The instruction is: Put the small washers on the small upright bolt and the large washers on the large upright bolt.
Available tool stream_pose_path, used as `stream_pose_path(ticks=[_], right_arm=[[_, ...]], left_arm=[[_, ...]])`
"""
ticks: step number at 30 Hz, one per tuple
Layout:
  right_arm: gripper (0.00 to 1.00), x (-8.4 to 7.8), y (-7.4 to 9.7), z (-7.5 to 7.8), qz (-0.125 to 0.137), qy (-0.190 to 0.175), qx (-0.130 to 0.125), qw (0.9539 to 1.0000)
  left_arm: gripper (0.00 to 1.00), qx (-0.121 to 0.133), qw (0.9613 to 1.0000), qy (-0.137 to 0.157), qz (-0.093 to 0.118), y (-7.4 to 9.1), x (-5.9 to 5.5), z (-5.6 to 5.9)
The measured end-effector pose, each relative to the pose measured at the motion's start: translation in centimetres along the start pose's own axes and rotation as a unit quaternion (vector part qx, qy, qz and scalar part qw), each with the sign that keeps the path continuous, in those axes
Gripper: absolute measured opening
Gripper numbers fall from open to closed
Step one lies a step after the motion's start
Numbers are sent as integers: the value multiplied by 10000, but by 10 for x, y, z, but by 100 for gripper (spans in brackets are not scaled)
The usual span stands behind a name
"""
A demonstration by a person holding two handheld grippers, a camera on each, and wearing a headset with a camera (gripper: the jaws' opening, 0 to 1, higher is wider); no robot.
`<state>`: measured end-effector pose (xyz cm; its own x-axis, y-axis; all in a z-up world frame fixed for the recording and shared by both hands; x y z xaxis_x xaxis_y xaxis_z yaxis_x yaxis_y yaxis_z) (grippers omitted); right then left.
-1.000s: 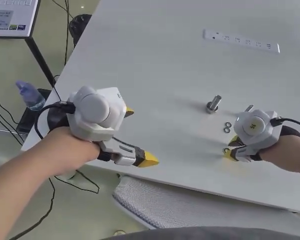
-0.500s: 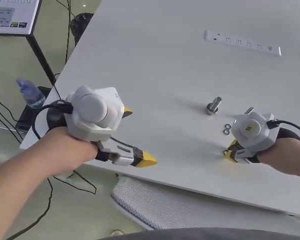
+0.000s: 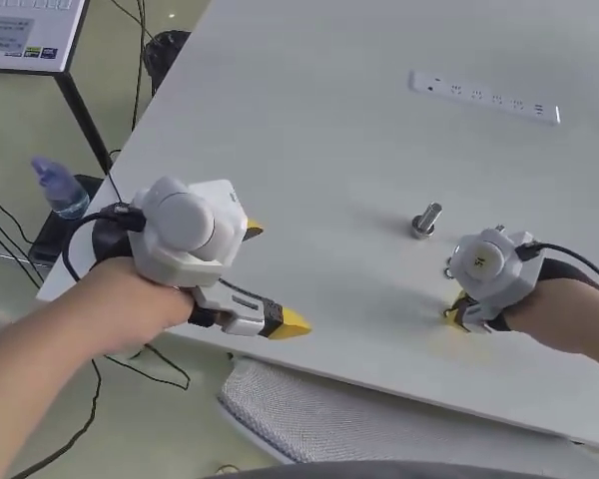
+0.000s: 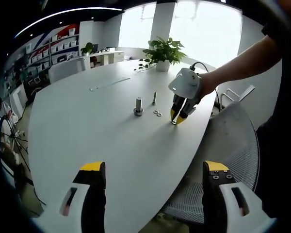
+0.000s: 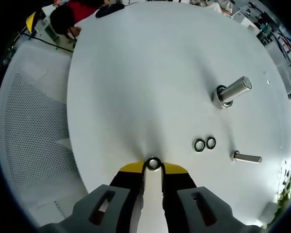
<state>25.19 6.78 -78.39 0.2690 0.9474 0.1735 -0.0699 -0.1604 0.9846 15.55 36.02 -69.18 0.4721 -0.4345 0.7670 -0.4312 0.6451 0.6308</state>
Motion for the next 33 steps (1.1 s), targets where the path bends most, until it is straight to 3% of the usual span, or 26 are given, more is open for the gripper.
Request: stream_pose_path(ticks=[8, 13, 23, 26, 29, 33], right_arm=[[13, -3, -4, 7, 105, 164, 15, 9998], [12, -9, -5, 14, 389, -117, 291, 9987], [12, -14, -7, 16, 616, 9, 463, 9970], [13, -13, -8, 14, 547, 244, 405, 9974], [12, -9, -8, 12, 238, 514, 194, 9982], [13, -3, -9, 8, 34, 478, 154, 9987]], left_arm=[[81, 205, 9997, 68, 119, -3, 14, 6], [81, 351, 9991, 161, 180, -7, 21, 12], [81, 591, 9976, 348, 132, -13, 23, 22], [81, 622, 9972, 383, 152, -15, 24, 24], [80, 620, 9971, 412, 141, -17, 23, 25], [80, 594, 9972, 426, 128, -19, 21, 24]])
Point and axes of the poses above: the centre of the closed fingertips' face, and the gripper's own axes: y roughly backward along the fingers, z roughly to its right, x roughly out of its top, the point moved 9 cm from there along y, roughly backward along the fingers, and after that the axes turned 2 degrees about -y, right-handed, at the moved point
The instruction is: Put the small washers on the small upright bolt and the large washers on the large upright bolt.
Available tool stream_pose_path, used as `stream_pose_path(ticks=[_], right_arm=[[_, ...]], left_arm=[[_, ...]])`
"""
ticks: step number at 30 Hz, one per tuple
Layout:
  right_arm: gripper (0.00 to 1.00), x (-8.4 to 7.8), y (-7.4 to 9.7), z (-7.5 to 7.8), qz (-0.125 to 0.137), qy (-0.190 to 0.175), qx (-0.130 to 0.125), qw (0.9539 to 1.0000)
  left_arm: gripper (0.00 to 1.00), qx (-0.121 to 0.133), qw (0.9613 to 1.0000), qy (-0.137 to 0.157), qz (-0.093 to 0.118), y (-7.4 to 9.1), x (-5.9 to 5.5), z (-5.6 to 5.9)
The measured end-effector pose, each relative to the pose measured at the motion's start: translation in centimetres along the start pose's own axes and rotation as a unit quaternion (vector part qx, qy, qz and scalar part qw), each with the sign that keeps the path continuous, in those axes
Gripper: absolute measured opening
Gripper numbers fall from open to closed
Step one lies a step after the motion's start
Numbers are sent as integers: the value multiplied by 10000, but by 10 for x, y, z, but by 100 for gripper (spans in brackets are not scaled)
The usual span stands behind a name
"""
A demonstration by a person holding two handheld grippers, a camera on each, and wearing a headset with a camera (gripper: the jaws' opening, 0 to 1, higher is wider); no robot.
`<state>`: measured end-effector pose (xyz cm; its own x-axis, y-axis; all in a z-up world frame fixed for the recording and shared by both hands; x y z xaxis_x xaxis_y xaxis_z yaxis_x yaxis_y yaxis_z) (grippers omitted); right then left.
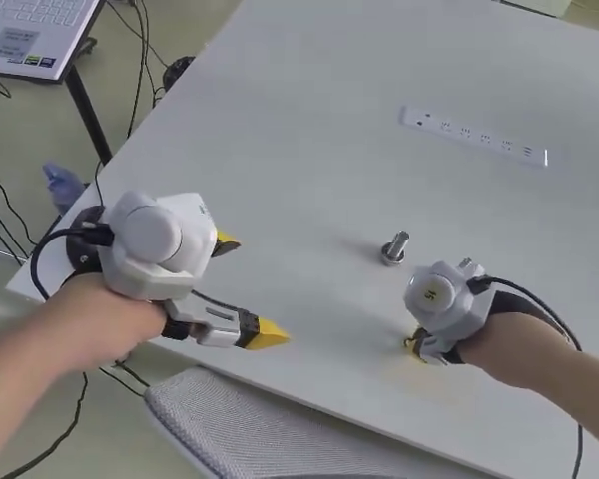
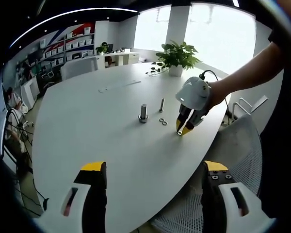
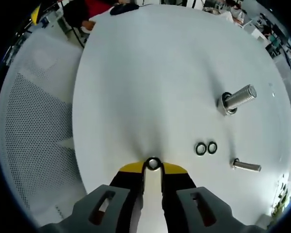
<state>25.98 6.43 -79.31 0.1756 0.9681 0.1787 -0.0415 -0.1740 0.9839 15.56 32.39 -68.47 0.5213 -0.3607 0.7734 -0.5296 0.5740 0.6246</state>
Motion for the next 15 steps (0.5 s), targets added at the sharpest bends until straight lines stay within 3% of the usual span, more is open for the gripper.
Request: stream_pose_path(ticks=[3, 9, 15], right_arm=[[12, 0, 1, 1, -35, -38, 27, 10000], [11, -7, 3, 5, 304, -279, 188, 9990], [12, -7, 3, 4, 333, -346, 185, 9987]], left_arm=[[79, -28, 10000, -17, -31, 0, -1, -2], [79, -69, 10000, -64, -19, 1, 3, -5], [79, -94, 9999, -108, -5, 0, 7, -5]])
Point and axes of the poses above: the centre of the closed fingertips' face, and the gripper's own axes: y roughly backward along the fingers, z roughly to its right, x roughly out of its top, the point moved 9 cm from there along y, roughly backward along the fingers, and after that the axes turned 2 degrees about -y, right-handed, at the moved point
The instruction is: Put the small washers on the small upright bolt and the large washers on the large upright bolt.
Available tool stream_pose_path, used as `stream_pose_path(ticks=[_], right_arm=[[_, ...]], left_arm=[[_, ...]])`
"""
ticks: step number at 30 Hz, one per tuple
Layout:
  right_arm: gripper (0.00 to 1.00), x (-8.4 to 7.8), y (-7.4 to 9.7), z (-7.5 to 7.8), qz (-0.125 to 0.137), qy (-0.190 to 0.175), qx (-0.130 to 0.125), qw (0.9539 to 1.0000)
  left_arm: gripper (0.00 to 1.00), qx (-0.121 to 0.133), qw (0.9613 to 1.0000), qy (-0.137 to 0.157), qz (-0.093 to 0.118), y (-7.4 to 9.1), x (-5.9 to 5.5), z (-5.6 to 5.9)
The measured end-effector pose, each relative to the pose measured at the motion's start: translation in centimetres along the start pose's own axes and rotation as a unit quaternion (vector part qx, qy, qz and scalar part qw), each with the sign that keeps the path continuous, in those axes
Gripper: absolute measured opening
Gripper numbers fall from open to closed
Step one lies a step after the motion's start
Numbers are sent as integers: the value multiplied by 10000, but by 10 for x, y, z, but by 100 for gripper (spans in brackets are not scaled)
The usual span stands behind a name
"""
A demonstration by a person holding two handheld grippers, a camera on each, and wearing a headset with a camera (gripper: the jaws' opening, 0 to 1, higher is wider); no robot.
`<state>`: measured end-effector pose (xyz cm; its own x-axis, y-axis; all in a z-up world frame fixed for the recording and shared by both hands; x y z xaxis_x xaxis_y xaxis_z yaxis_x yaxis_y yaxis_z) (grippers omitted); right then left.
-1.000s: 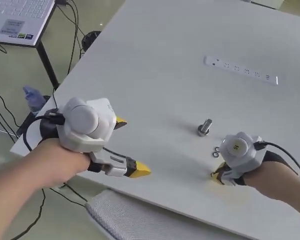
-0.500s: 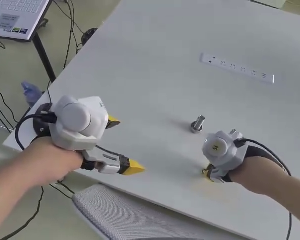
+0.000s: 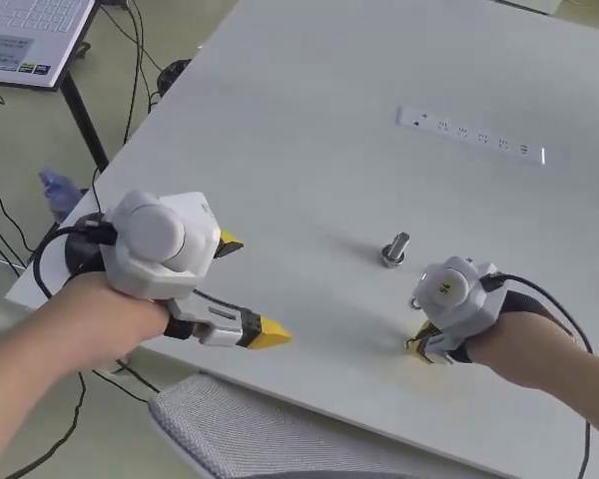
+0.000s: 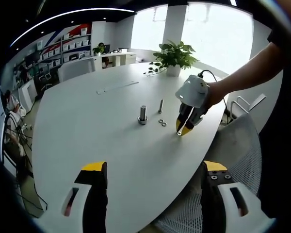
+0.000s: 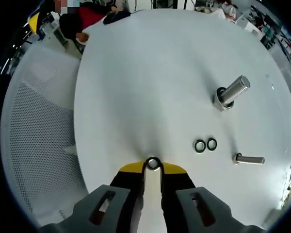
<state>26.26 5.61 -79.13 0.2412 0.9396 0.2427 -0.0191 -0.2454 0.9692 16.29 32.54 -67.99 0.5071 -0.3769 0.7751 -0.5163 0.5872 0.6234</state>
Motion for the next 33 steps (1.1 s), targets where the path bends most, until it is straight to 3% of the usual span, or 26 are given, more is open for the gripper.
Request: stream_pose_path(ticks=[8, 12, 19, 26, 33], right_arm=[[12, -12, 12, 11, 52, -230, -83, 9997], [12, -27, 23, 26, 83, -417, -181, 9989], [12, -48, 47, 48, 150, -626, -347, 9973], [12, -52, 64, 54, 137, -593, -407, 9973], [12, -40, 75, 66, 190, -532, -494, 9972]], left_arm=[[79, -12, 10000, 10, 30, -6, 2, 2], [80, -71, 9999, 22, 88, -9, 4, 7], [82, -138, 9999, -82, 15, -19, 10, 13], [82, -178, 9998, -109, 2, -25, 15, 14], [81, -186, 9998, -90, -30, -25, 15, 11]])
Point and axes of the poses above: the centre of the closed fingertips' face, and the gripper's own axes: y roughly backward along the fingers, z roughly to its right, x roughly out of its top, the point moved 9 cm from there along y, roughly backward along the fingers, and after that the axes turned 2 degrees about -y, right-handed, at the moved point
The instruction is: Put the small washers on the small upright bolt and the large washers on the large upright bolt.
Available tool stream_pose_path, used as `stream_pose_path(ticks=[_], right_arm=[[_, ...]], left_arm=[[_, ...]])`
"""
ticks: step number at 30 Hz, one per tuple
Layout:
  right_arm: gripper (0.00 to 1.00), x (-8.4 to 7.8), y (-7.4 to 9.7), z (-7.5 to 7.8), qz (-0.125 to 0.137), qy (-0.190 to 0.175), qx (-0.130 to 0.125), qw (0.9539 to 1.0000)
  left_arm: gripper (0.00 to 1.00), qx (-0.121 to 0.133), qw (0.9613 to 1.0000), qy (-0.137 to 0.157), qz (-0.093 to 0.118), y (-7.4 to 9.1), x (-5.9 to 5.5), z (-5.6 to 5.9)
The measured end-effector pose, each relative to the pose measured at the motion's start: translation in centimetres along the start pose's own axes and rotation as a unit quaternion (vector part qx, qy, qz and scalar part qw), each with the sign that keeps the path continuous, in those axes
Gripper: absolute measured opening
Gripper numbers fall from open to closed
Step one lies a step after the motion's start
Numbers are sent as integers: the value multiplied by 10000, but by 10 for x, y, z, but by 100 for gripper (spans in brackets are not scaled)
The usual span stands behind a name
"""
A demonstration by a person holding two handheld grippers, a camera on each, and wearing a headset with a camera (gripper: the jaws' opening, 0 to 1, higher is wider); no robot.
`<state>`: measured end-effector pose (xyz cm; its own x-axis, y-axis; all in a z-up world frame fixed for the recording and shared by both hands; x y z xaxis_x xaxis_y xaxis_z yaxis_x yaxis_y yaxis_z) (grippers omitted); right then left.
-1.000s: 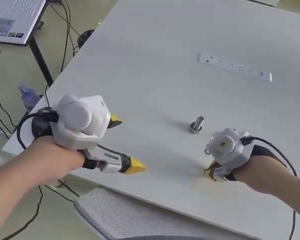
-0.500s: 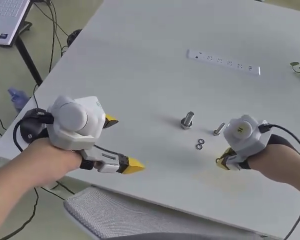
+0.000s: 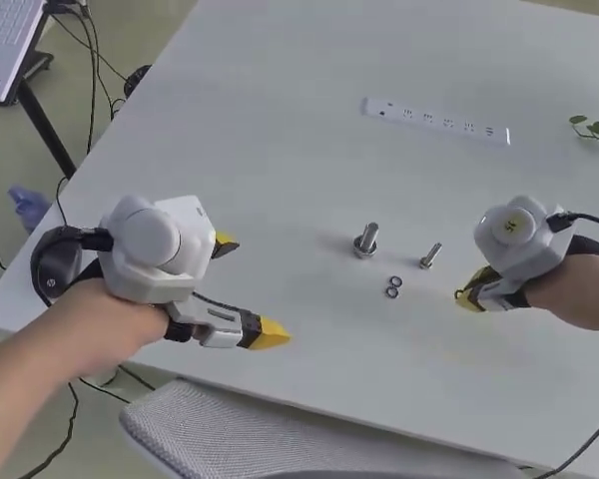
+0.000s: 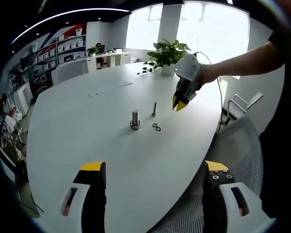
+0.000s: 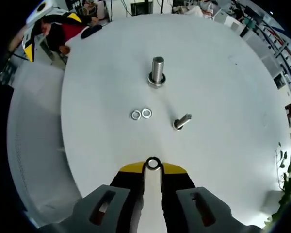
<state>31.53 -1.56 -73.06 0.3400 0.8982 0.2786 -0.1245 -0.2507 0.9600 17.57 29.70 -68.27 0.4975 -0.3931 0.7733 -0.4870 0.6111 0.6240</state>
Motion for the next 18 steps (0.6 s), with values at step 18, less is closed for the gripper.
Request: stream_pose_path(ticks=[18], right_arm=[[12, 38, 10, 36, 122, 217, -158, 9996]], left_arm=[[87, 114, 9999, -43, -21, 0, -5, -4]])
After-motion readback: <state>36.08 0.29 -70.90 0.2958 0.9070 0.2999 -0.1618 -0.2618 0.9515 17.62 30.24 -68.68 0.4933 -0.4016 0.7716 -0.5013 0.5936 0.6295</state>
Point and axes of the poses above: the centre of the closed fingertips' face, and the gripper's own axes: y roughly backward along the fingers, z roughly to its right, x roughly out of its top, the point moved 9 cm from there along y, roughly backward along the fingers, and after that the axes turned 2 degrees about -y, right-handed, at the moved point
